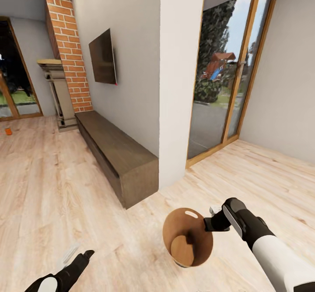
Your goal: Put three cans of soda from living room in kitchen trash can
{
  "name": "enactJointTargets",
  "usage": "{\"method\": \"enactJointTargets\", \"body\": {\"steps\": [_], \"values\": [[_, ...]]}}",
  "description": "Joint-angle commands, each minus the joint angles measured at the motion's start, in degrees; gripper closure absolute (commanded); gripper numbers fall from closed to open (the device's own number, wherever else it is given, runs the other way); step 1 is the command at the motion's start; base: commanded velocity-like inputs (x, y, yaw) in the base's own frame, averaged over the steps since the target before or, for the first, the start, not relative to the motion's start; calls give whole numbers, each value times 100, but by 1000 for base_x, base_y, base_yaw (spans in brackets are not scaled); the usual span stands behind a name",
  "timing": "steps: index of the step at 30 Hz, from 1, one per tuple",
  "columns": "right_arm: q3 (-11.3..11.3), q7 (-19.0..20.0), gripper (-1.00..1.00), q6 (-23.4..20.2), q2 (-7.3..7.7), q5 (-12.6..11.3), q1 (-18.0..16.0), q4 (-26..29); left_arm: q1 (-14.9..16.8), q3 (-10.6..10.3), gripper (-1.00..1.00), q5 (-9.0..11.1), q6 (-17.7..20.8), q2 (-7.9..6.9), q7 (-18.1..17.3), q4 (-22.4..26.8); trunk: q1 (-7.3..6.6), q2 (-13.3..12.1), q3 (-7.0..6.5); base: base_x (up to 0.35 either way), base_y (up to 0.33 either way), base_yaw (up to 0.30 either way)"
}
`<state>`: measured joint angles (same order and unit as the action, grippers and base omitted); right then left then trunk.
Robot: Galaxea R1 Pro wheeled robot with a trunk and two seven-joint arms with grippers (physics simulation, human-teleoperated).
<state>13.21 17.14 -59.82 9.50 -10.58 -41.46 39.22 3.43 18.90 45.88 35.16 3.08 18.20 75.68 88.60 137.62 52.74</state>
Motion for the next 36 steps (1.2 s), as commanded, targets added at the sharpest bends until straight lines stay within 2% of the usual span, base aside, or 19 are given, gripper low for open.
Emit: {"method": "enactJointTargets", "body": {"steps": [1,19,31,36], "values": [[-6,36,100,-18,-1,-164,-2,1,0,0,-100,0,0,0,0,0,0,0,-1,-136,278,271],[-2,36,100,-18,-7,-164,-2,-2,0,0,-100,-15,0,0,6,-26,0,0,-1,-37,306,293],[19,36,100,-18,-4,-164,-2,4,0,0,-100,-31,-62,-3,8,-84,0,0,-1,149,317,295],[198,36,100,-18,-8,-164,-2,7,0,0,-100,-35,-113,-8,2,-124,0,0,-1,219,308,295]]}}
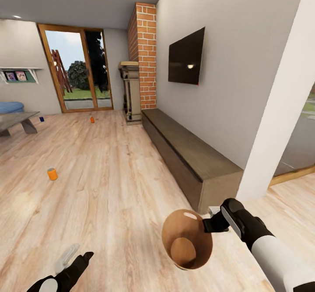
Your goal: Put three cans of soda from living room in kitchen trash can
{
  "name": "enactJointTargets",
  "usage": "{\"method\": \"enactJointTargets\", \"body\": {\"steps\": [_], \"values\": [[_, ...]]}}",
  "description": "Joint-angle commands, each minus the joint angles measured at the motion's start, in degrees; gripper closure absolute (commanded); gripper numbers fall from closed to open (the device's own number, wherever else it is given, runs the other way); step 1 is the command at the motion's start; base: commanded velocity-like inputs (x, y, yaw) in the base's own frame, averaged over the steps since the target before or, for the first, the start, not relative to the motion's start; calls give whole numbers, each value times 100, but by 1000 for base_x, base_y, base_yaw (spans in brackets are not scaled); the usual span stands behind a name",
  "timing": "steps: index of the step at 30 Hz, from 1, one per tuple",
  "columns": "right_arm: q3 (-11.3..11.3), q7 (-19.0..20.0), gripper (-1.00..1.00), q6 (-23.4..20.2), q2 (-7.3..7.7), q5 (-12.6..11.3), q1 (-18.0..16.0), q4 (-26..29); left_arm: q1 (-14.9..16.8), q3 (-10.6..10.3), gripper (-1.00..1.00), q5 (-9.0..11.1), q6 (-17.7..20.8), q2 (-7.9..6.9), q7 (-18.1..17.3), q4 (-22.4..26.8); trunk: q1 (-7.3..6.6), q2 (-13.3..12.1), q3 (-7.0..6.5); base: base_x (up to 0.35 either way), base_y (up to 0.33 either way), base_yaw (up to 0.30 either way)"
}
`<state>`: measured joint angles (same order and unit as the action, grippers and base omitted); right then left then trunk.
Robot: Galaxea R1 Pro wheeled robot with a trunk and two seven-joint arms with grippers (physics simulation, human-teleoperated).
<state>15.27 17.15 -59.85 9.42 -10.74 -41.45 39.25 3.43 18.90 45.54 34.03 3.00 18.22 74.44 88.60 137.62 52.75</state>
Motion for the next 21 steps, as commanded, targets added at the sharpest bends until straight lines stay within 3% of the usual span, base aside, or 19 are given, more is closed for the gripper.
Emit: {"method": "enactJointTargets", "body": {"steps": [1,5,10,14,15,16,18,21], "values": [[30,34,100,-15,-4,-147,-4,3,0,0,-100,-1,-4,0,-1,-4,0,0,-1,226,306,295],[89,34,100,-15,-27,-147,21,5,0,-6,-100,-1,-9,5,-1,-8,0,0,-1,228,305,271],[99,41,100,-15,-55,-158,68,261,0,-9,-100,-1,-10,9,-2,-9,0,0,-1,230,305,74],[112,37,100,-15,-203,-151,184,353,0,-9,-100,-1,-11,23,5,-9,0,0,-1,230,304,10],[282,35,100,-15,-252,-144,214,372,0,-12,-100,-6,-33,22,4,-68,0,0,-1,230,304,1],[383,34,100,-15,-261,-146,221,378,0,-60,-100,-9,-69,15,0,-167,0,0,-1,234,299,0],[411,34,100,-15,-264,-143,224,380,0,-214,-100,-10,-83,10,4,-206,0,0,-1,239,291,0],[420,36,100,-15,-264,-142,225,381,0,-277,-100,-10,-93,4,6,-221,0,0,-1,241,288,0]]}}
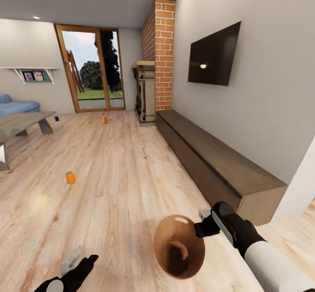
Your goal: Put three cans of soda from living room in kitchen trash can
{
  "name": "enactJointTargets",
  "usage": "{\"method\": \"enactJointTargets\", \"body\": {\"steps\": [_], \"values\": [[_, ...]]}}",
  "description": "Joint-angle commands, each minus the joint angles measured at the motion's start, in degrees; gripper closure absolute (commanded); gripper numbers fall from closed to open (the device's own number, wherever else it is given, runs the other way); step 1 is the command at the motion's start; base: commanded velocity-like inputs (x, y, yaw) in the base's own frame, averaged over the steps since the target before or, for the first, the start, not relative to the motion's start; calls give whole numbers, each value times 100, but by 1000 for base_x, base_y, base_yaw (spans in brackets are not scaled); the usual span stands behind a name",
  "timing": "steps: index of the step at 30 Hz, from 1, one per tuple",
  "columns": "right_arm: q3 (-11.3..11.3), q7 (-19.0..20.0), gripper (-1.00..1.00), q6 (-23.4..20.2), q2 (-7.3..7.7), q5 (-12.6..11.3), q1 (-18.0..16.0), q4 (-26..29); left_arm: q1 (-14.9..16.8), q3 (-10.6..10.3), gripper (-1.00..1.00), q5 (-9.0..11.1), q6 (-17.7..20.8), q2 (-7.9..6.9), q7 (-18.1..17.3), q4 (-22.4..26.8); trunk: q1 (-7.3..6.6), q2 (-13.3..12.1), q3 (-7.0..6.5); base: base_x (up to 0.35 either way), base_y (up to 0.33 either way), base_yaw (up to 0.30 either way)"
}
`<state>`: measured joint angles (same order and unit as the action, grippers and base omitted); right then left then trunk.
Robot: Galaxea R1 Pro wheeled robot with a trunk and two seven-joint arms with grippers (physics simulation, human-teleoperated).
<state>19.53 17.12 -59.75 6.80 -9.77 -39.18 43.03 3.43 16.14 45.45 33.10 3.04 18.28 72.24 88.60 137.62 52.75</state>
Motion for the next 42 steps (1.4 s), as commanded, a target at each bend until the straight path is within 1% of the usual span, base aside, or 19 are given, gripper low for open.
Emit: {"method": "enactJointTargets", "body": {"steps": [1,10,15,17,18,19,20,21,22,23,24,25,26,29,30,31,35,37,42], "values": [[-4,39,100,-25,-3,-240,-2,3,0,-19,-100,-1,-3,-3,0,-5,0,0,-1,243,284,0],[-1,46,100,157,8,-253,-2,21,0,-32,-100,-1,-5,3,0,-16,0,0,-1,244,282,0],[-2,41,100,116,28,-250,44,311,0,-56,-100,0,-1,6,4,-6,0,0,-1,253,274,0],[1,35,100,19,15,-245,53,337,0,-276,-100,-6,3,5,42,28,0,0,-1,272,256,0],[-2,29,100,-25,0,-241,56,346,29,-507,-100,-9,52,-22,50,109,0,0,-1,281,230,0],[-27,12,100,-25,-14,-233,53,352,215,-690,-100,-11,534,-58,300,470,0,0,-1,293,192,61],[-38,8,100,-25,-16,-234,52,351,344,-720,-100,-16,862,-68,614,649,0,0,-1,295,186,131],[-43,7,100,-25,-17,-234,52,350,428,-730,-100,-18,998,-75,794,718,0,0,-1,296,183,157],[-51,5,100,-25,-19,-235,52,338,652,-751,-100,-21,1202,-106,1170,799,0,0,-1,299,178,196],[-55,5,100,-25,-19,-239,51,332,778,-762,-100,-24,1278,-128,1372,806,0,0,-1,300,176,212],[-68,5,100,-25,-20,-249,49,316,1023,-801,-100,-26,1392,-161,1790,745,0,0,-1,302,173,241],[-76,6,100,-25,-18,-257,48,310,1133,-844,-100,-26,1431,-171,1996,682,0,0,-1,303,172,252],[-89,11,100,-25,-14,-272,39,299,1326,-983,-100,-23,1483,-183,2358,530,0,0,-1,304,170,268],[-118,11,100,-25,0,-291,16,265,1545,-1274,-100,-22,1503,-205,2786,282,0,0,-1,309,159,279],[-160,11,100,-25,5,-297,6,224,1598,-1352,-100,-29,1498,-216,2898,214,0,0,-1,325,107,289],[-334,8,100,-25,-1,-302,-2,155,1624,-1420,-100,-37,1489,-232,3000,153,0,0,-1,335,55,293],[-868,-6,100,-25,7,-305,-8,95,1621,-1487,-100,-44,1463,-241,3078,58,0,0,-1,342,25,295],[-1040,-1,100,-25,29,-301,-10,87,1619,-1518,-100,-44,1374,-238,3093,-71,0,0,-1,346,9,296],[-1141,29,100,-25,87,-309,-15,119,1618,-1540,-100,-141,1222,-204,3102,-222,0,0,-1,347,3,175]]}}
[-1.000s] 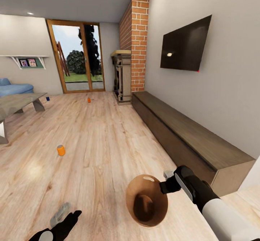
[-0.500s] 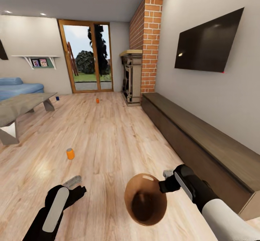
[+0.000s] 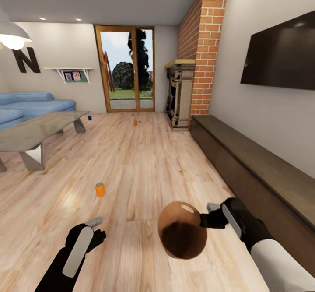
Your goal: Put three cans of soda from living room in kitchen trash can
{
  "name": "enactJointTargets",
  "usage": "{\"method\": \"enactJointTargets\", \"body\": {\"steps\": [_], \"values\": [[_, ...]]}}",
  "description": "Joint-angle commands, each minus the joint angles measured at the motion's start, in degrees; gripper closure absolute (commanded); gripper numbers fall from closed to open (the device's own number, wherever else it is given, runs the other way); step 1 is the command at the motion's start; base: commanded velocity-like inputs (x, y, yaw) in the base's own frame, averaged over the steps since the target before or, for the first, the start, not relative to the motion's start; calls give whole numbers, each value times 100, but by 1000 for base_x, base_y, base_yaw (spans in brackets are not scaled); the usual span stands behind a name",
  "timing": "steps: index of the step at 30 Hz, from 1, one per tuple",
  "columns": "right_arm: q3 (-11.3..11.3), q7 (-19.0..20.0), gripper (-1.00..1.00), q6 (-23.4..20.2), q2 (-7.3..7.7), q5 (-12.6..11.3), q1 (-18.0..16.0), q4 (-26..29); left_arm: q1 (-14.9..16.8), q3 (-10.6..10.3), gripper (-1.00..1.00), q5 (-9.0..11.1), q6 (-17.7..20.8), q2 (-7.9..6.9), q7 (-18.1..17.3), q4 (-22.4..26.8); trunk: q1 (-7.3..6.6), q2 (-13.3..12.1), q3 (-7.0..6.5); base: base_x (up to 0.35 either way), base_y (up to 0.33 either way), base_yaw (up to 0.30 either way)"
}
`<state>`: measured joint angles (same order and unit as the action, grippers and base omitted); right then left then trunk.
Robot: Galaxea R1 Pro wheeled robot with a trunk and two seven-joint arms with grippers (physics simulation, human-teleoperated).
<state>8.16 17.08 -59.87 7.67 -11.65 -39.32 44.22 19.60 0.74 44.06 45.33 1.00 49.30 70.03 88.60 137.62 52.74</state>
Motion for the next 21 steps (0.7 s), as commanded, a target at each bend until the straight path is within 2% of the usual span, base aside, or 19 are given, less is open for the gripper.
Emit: {"method": "enactJointTargets", "body": {"steps": [1,2,4,7,9,12,15,21], "values": [[-21,39,100,-13,60,-128,-11,13,0,-8,-100,-21,-15,12,0,-18,0,0,0,347,1,50],[-29,41,100,-13,100,-138,-17,17,0,-16,-100,-28,-21,16,0,-24,0,0,0,347,1,40],[-49,46,100,-13,271,-220,-77,-4,0,-70,-100,-47,-33,25,0,-45,0,0,0,348,0,21],[-69,48,100,-13,382,-285,-206,-205,0,-114,-100,-57,-41,25,0,-57,0,0,0,348,0,9],[-76,49,100,-13,411,-301,-316,-438,0,-125,-100,-60,-44,24,-3,-63,0,0,0,348,0,5],[-83,49,100,-13,442,-321,-729,-1268,0,-138,-100,-62,-48,22,-14,-72,0,0,0,348,0,2],[-81,49,100,-13,443,-333,-998,-1882,0,-143,-100,-64,-56,17,-29,-76,0,0,0,348,0,1],[-81,50,100,-13,428,-344,-1072,-2086,0,-135,-100,-69,-65,2,-34,-77,0,0,0,347,39,0]]}}
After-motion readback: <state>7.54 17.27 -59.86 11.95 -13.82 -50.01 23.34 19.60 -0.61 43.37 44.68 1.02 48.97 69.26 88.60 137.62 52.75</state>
